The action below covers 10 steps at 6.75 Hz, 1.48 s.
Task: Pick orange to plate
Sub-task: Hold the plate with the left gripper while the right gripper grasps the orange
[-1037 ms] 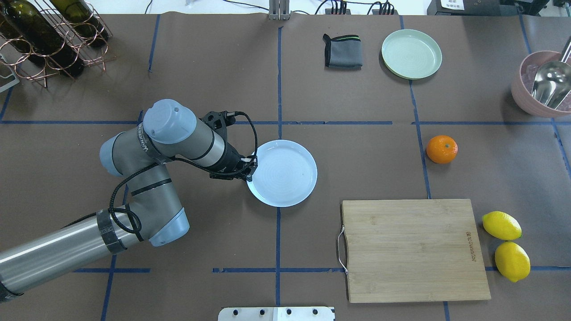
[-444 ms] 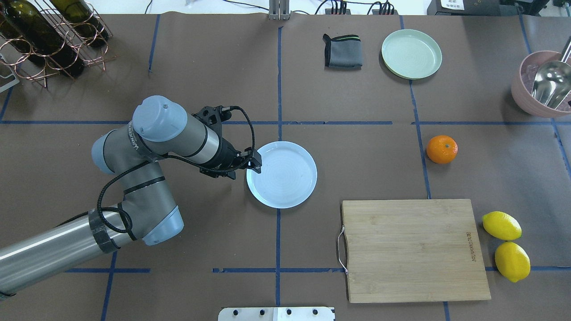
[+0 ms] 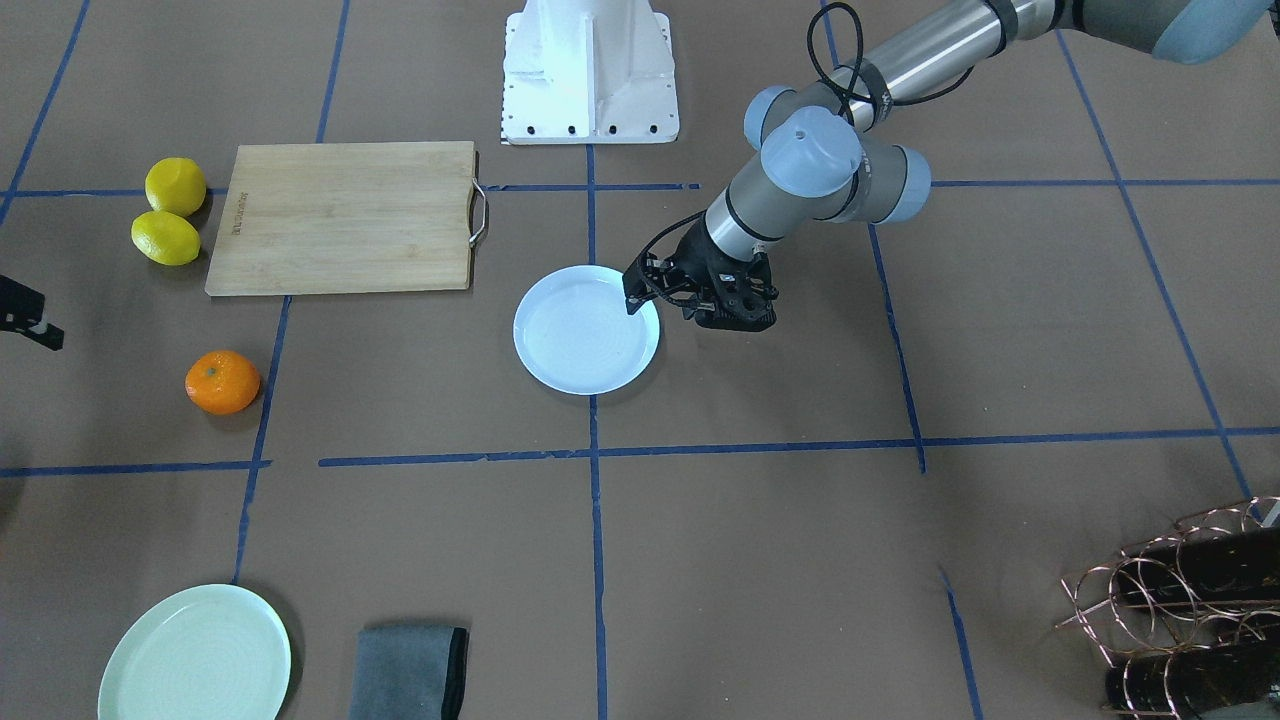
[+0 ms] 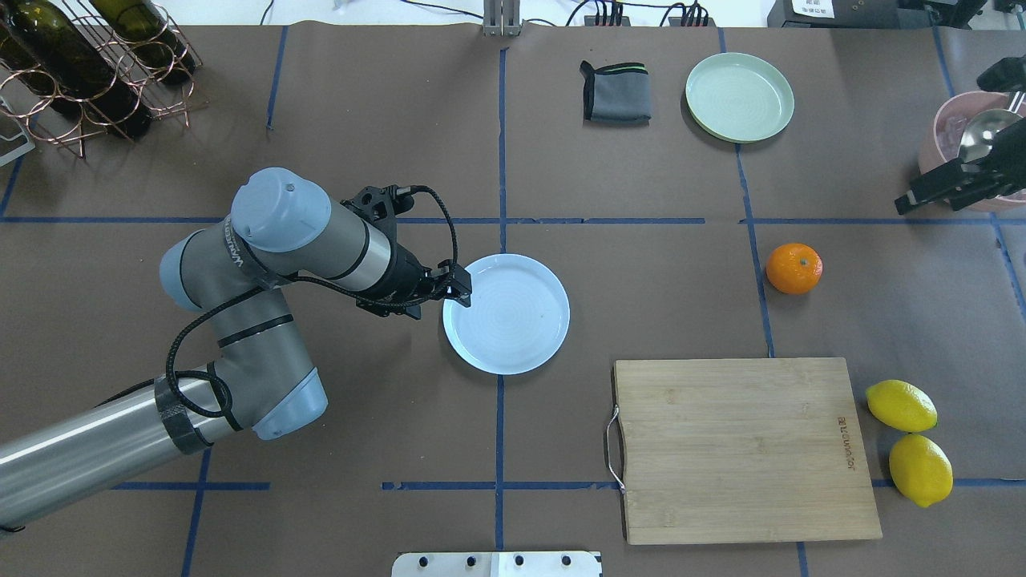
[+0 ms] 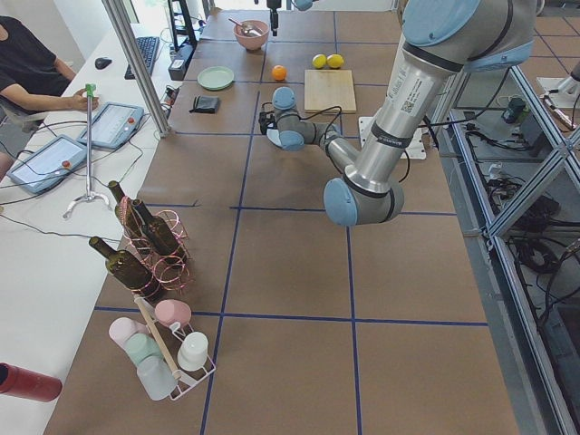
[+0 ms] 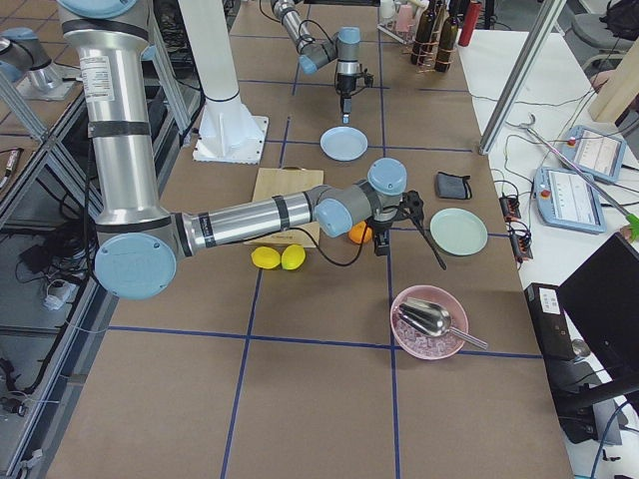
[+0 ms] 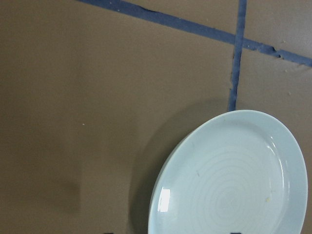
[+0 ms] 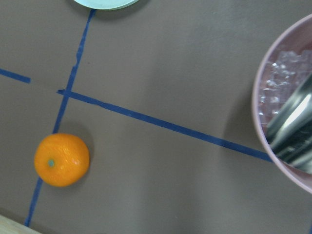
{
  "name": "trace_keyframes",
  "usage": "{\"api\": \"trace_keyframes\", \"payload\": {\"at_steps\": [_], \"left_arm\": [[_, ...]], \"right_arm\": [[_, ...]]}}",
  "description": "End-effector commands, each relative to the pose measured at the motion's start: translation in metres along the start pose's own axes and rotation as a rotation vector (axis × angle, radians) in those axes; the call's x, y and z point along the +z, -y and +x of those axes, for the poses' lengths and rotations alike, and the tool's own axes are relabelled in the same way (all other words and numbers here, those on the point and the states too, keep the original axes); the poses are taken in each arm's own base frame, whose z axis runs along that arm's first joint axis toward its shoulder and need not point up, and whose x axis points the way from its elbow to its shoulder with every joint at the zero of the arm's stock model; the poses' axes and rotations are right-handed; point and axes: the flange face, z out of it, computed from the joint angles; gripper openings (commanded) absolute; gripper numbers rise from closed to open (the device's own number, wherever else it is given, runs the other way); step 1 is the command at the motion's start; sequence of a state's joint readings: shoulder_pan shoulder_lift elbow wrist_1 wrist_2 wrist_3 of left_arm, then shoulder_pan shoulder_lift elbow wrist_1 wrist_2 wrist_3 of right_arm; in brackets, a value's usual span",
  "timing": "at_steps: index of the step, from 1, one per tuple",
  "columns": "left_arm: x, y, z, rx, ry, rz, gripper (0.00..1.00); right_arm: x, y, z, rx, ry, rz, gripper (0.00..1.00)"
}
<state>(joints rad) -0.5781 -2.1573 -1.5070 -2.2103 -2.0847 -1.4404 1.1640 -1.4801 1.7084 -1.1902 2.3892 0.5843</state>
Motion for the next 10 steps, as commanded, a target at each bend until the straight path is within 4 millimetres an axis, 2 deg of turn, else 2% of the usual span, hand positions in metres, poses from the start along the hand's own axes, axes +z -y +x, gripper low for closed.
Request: {"api": "trace_keyframes", "payload": {"at_steps": [1, 2, 4, 5, 8, 10], "left_arm": [[-0.005, 0.000, 0.002, 0.005, -0.011, 0.005, 0.84], [-0.007, -0.001, 0.004, 0.005, -0.014, 0.005, 0.85], [-0.011, -0.005, -0.005, 0.007, -0.014, 0.003, 0.85], [-0.010, -0.005, -0.006, 0.006, -0.013, 0.003, 0.85], [-0.010, -0.006, -0.007, 0.006, -0.011, 0.003, 0.86], [-0.012, -0.006, -0.006, 0.007, -0.014, 0.003, 0.86]], "right_arm": [[0.059, -0.016, -0.062, 0.047, -0.048, 0.064, 1.00], [0.073, -0.017, -0.084, 0.081, -0.073, 0.097, 1.00], [0.092, -0.027, -0.087, 0.069, -0.109, 0.097, 1.00], [0.107, -0.034, -0.095, 0.055, -0.136, 0.098, 1.00], [0.136, -0.038, -0.078, 0.068, -0.174, 0.059, 1.00], [0.149, -0.041, -0.077, 0.067, -0.187, 0.043, 1.00]]}}
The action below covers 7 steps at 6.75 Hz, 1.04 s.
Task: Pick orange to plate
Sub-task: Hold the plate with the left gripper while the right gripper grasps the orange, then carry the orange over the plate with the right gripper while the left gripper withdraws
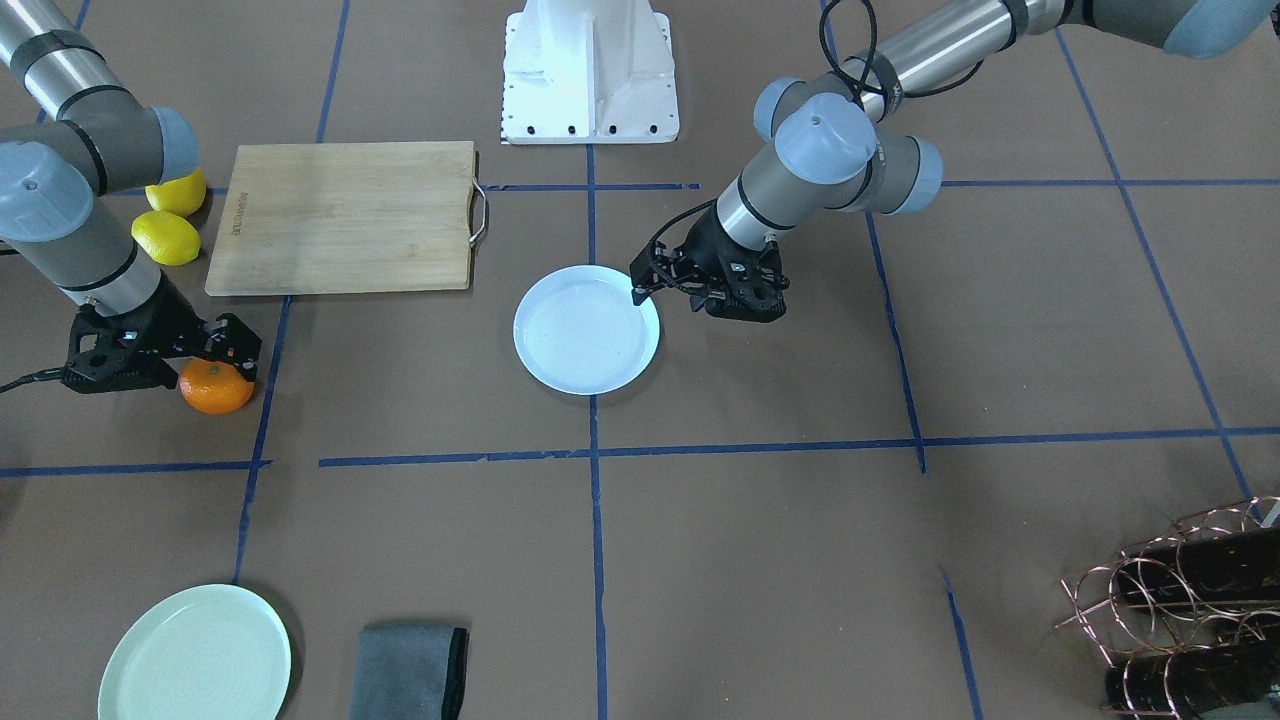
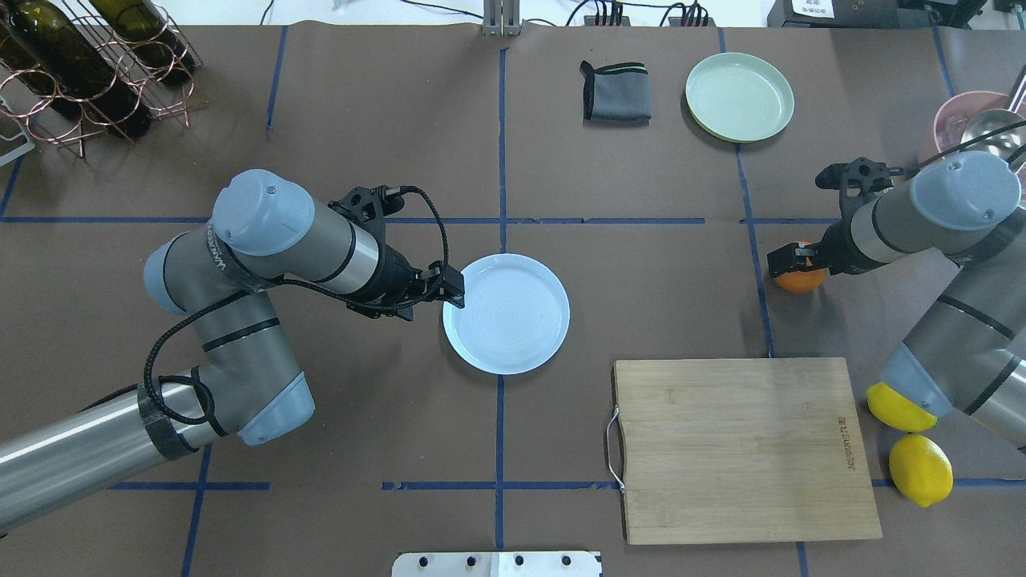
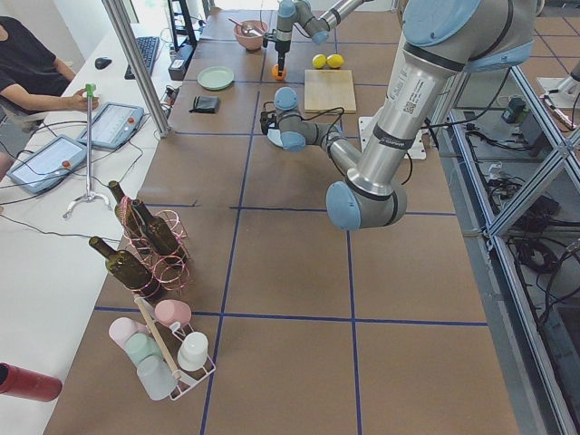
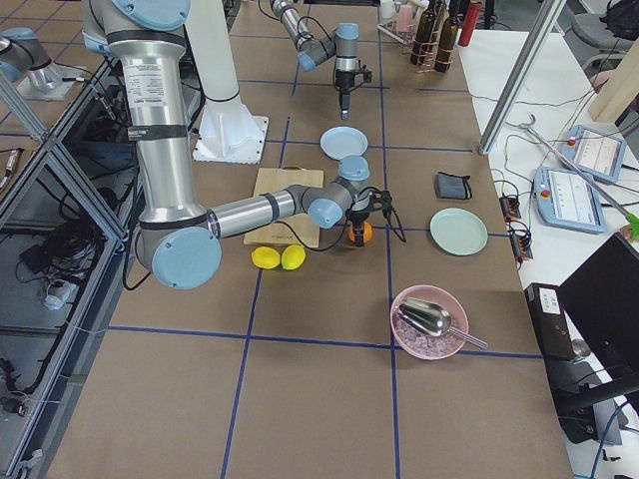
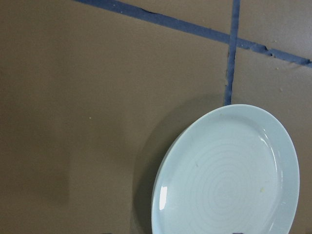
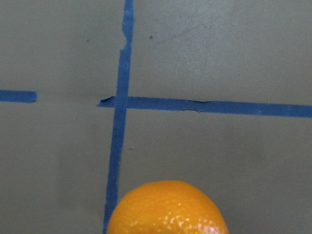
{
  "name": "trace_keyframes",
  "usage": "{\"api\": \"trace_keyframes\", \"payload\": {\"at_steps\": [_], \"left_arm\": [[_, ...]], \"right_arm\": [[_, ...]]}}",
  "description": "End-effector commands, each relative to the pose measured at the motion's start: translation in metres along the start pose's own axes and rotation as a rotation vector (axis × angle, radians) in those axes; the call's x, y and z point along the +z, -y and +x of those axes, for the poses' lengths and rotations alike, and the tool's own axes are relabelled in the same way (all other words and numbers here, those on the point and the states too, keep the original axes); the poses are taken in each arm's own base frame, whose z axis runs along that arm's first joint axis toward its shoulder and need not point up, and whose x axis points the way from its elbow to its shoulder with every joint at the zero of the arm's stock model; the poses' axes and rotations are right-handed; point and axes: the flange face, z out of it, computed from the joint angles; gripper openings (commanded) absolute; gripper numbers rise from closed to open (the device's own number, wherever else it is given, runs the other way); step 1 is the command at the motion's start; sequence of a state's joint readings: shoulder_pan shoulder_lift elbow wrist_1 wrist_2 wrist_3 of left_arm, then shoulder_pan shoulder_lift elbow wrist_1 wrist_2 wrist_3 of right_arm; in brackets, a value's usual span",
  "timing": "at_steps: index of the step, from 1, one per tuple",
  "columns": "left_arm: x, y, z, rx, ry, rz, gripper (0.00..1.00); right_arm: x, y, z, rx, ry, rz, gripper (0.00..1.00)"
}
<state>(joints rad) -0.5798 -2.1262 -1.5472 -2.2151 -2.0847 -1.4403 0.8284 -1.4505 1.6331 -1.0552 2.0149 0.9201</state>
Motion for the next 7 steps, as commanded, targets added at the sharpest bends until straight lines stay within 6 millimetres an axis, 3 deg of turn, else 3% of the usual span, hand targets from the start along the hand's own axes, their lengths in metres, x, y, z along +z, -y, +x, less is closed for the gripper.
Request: {"api": "trace_keyframes", "payload": {"at_steps": [1, 2, 3, 4, 5, 6, 7], "left_arm": [[-0.001, 0.000, 0.000, 0.001, -0.002, 0.002, 0.86], [-0.001, 0.000, 0.001, 0.002, -0.003, 0.002, 0.87], [-0.001, 0.000, 0.000, -0.001, -0.002, 0.002, 0.87], [-0.002, 0.000, 0.001, 0.000, -0.002, 0.008, 0.87], [-0.008, -0.002, 0.006, 0.006, -0.017, 0.011, 0.87], [-0.023, -0.005, 0.013, 0.017, -0.042, 0.020, 0.87], [-0.055, -0.019, 0.013, 0.040, -0.086, 0.032, 0.88]], "right_arm": [[0.007, -0.003, -0.001, -0.003, -0.005, -0.010, 0.96], [0.003, -0.002, -0.004, -0.007, 0.004, -0.009, 0.40], [0.002, 0.001, -0.010, -0.012, 0.012, -0.005, 0.27], [-0.003, 0.003, -0.018, -0.019, 0.025, 0.001, 0.07], [-0.018, 0.008, -0.035, -0.031, 0.049, 0.020, 0.00], [-0.037, 0.014, -0.058, -0.041, 0.090, 0.050, 0.00], [-0.049, 0.024, -0.118, 0.057, 0.163, 0.063, 0.00]]}}
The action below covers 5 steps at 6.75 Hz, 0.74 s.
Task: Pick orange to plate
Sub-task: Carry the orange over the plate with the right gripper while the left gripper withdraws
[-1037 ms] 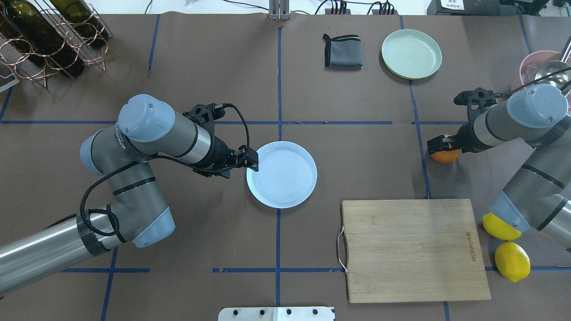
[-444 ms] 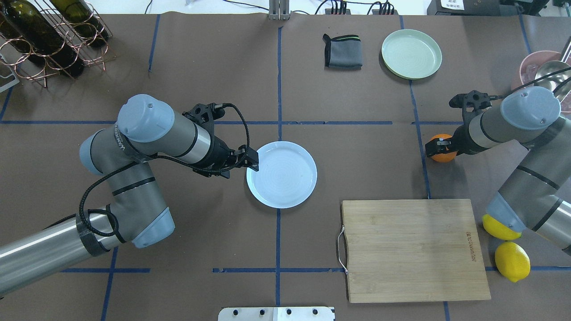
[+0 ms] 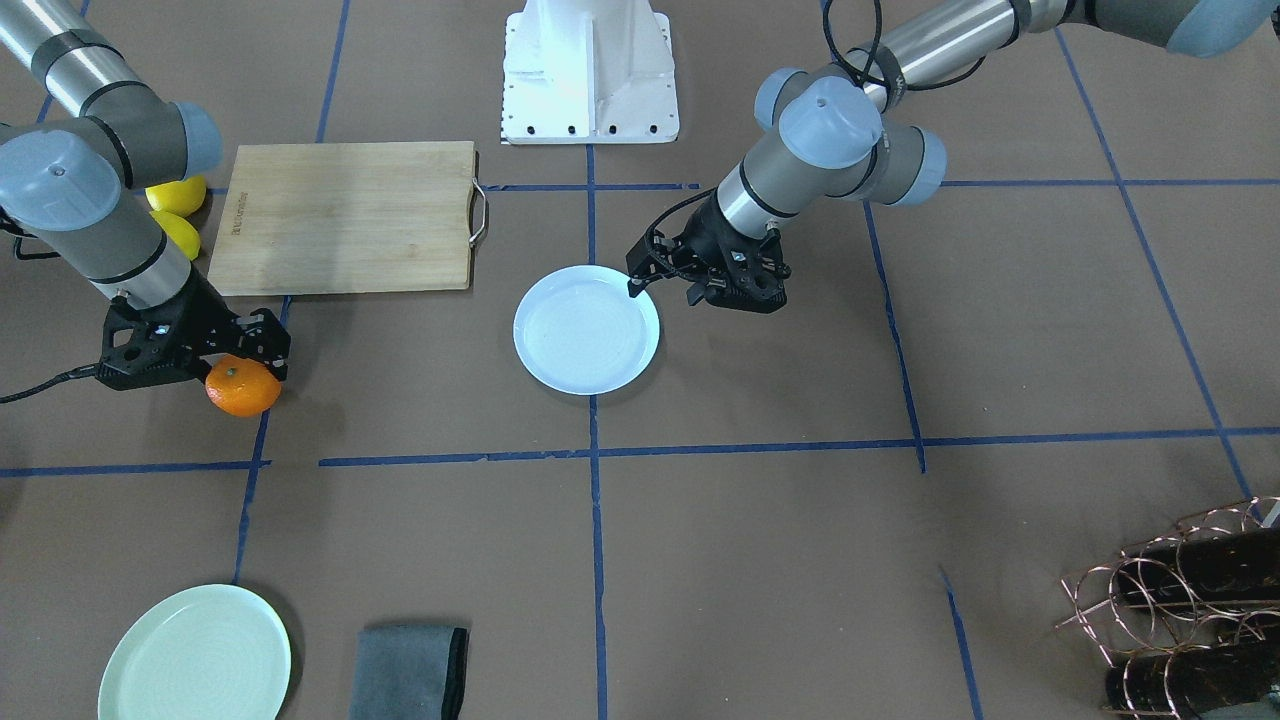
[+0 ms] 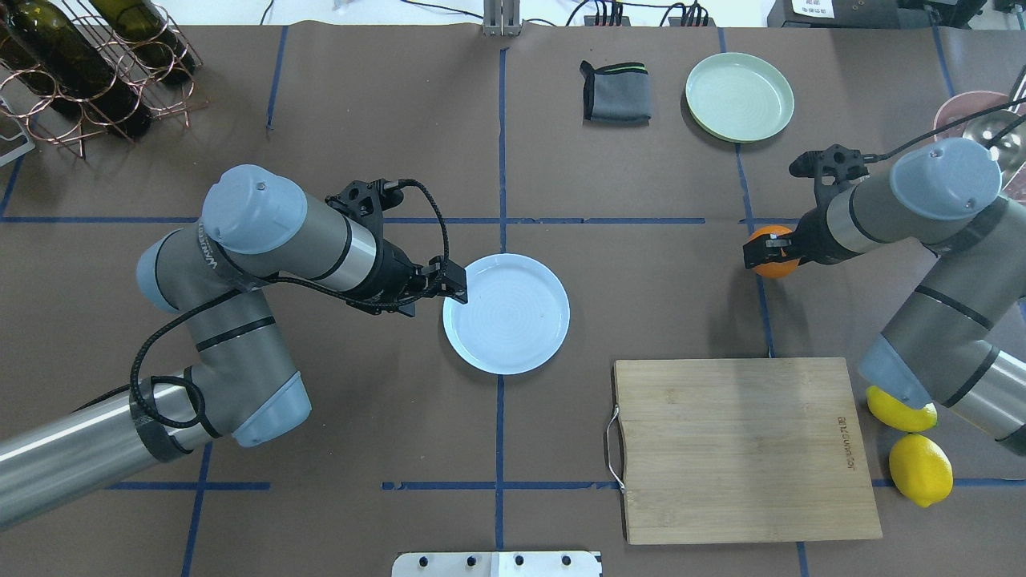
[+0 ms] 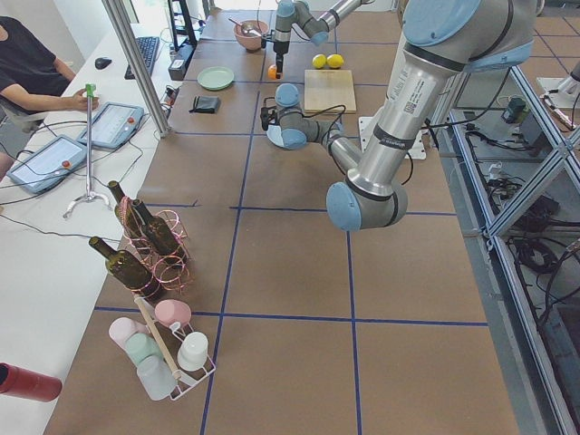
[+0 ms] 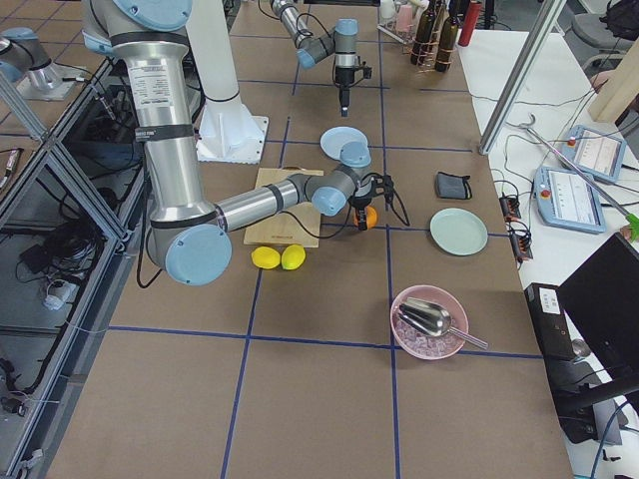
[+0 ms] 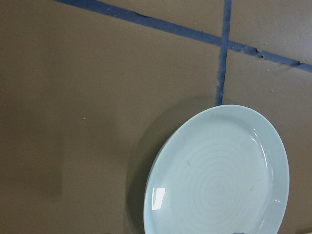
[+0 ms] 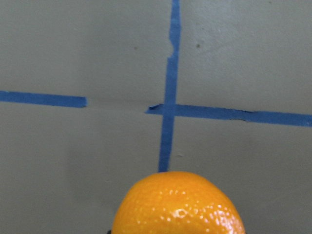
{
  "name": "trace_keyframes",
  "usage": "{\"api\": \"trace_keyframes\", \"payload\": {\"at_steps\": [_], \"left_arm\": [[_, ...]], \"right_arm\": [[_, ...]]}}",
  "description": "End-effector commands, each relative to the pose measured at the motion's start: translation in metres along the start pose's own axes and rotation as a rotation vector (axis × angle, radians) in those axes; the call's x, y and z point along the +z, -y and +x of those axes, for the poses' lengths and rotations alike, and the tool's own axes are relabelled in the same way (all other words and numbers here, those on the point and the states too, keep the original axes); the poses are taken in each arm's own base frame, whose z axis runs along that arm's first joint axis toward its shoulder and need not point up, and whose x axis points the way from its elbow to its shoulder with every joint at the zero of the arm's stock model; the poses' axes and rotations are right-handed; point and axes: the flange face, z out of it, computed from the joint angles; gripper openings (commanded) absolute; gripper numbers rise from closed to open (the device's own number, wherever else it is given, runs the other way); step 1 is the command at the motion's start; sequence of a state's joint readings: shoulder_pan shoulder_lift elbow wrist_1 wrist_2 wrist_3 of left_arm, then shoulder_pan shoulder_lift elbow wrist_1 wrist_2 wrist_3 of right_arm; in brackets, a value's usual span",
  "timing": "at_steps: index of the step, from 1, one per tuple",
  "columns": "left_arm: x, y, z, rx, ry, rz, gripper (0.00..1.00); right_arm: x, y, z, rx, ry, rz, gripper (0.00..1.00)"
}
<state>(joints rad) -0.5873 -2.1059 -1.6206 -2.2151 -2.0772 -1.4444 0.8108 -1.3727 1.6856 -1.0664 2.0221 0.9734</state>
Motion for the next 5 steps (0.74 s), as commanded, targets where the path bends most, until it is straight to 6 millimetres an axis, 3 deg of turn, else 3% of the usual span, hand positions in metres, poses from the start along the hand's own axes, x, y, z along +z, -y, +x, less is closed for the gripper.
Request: {"api": "trace_keyframes", "payload": {"at_steps": [1, 3, 4, 5], "left_arm": [[-0.059, -0.013, 0.003, 0.032, -0.072, 0.033, 0.88], [-0.120, 0.000, -0.008, 0.034, -0.111, 0.097, 0.88], [-0.149, 0.012, -0.020, 0.025, -0.120, 0.082, 0.88], [-0.170, 0.022, -0.026, 0.019, -0.130, 0.054, 0.88]], "right_arm": [[-0.005, -0.004, -0.122, 0.124, 0.122, 0.012, 0.00], [0.009, -0.044, -0.254, 0.170, 0.171, 0.020, 0.00], [0.012, -0.056, -0.299, 0.182, 0.179, 0.027, 0.00], [0.022, -0.059, -0.328, 0.186, 0.178, 0.037, 0.00]]}}
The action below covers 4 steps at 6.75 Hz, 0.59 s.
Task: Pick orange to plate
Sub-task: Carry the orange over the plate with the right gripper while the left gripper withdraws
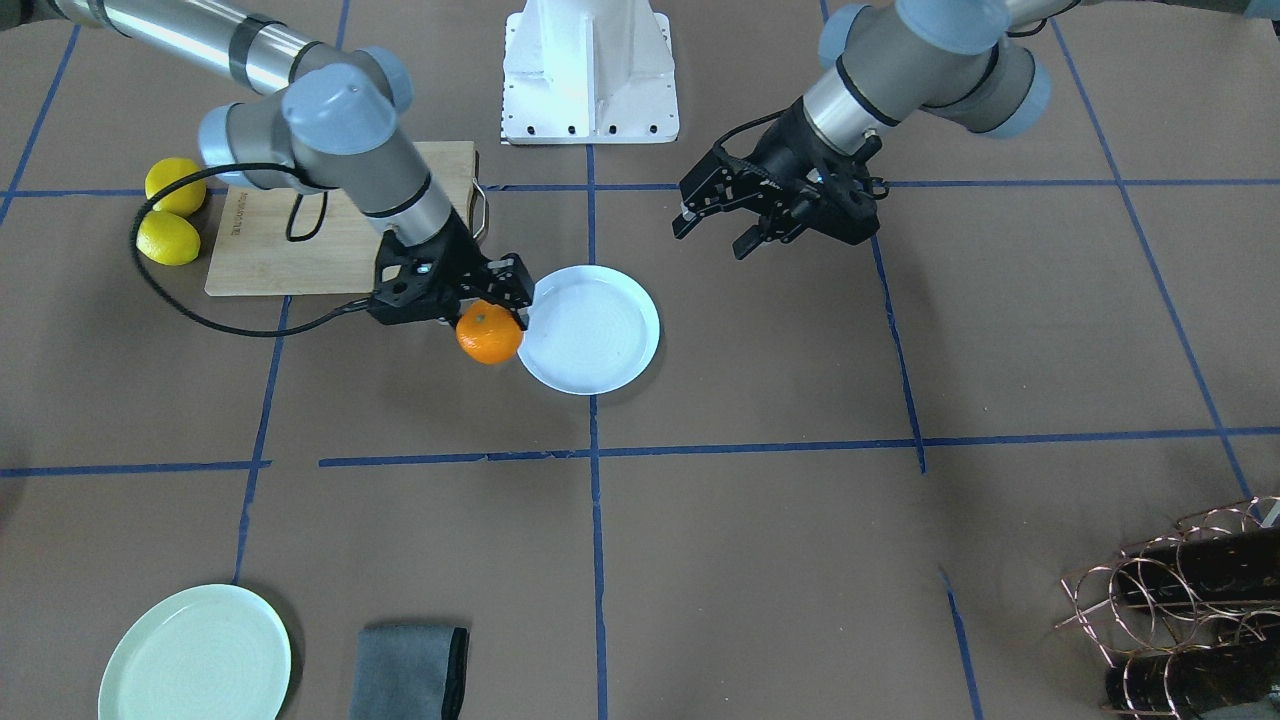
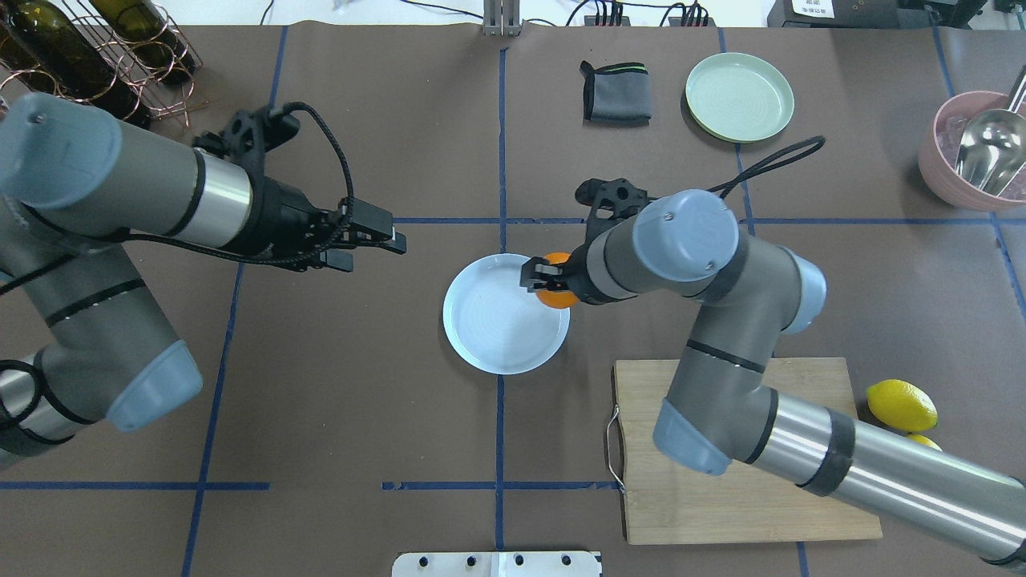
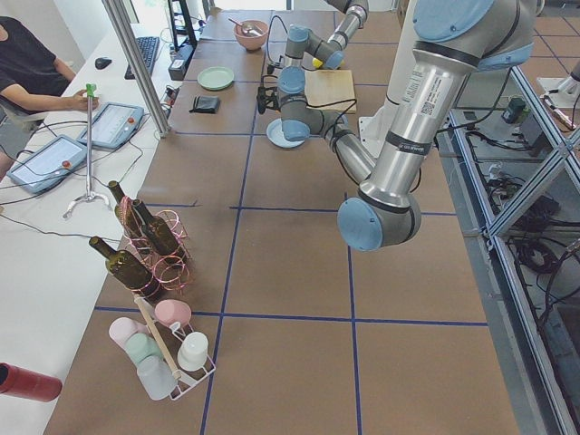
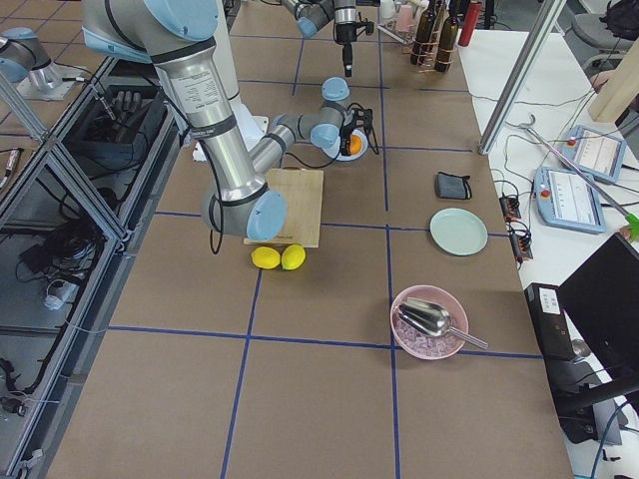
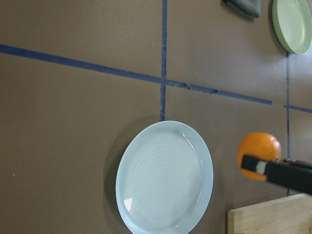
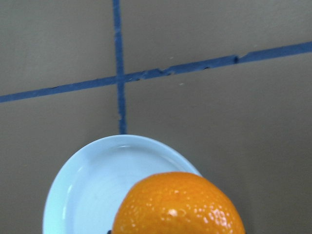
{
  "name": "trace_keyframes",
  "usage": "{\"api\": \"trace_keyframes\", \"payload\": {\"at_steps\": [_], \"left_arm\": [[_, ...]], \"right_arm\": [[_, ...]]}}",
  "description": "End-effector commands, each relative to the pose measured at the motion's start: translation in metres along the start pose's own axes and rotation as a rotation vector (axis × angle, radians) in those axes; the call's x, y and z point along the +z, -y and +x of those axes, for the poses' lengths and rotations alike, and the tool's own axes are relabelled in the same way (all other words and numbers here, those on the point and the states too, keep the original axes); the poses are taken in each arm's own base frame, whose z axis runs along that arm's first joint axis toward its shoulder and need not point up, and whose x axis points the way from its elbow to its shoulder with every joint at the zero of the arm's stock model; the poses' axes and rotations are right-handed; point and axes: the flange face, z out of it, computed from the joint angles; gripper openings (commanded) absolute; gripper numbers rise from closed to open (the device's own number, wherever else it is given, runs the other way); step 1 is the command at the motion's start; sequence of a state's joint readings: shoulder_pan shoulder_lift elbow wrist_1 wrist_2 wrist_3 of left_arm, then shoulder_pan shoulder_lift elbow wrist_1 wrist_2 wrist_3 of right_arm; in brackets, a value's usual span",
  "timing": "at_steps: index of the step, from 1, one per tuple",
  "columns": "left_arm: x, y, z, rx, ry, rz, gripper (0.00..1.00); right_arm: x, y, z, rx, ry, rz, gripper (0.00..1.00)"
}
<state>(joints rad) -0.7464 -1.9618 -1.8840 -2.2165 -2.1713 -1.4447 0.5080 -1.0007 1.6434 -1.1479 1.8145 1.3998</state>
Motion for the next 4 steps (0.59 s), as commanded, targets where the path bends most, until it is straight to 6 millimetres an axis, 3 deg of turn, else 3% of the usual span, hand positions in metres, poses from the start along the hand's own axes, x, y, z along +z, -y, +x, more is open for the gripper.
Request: {"api": "trace_keyframes", "payload": {"at_steps": [1, 3, 4], "left_arm": [[-0.030, 0.016, -0.008, -0.010, -0.010, -0.019, 0.88], [-0.028, 0.016, -0.008, -0.007, -0.011, -0.019, 0.88], [-0.029, 0.016, -0.008, 0.006, -0.031, -0.018, 0.89]], "right_arm": [[0.035, -0.016, -0.045, 0.010, -0.025, 0.023, 0.00], [0.048, -0.019, -0.042, 0.009, -0.048, 0.027, 0.00], [0.052, -0.020, -0.039, 0.005, -0.060, 0.036, 0.26]]}}
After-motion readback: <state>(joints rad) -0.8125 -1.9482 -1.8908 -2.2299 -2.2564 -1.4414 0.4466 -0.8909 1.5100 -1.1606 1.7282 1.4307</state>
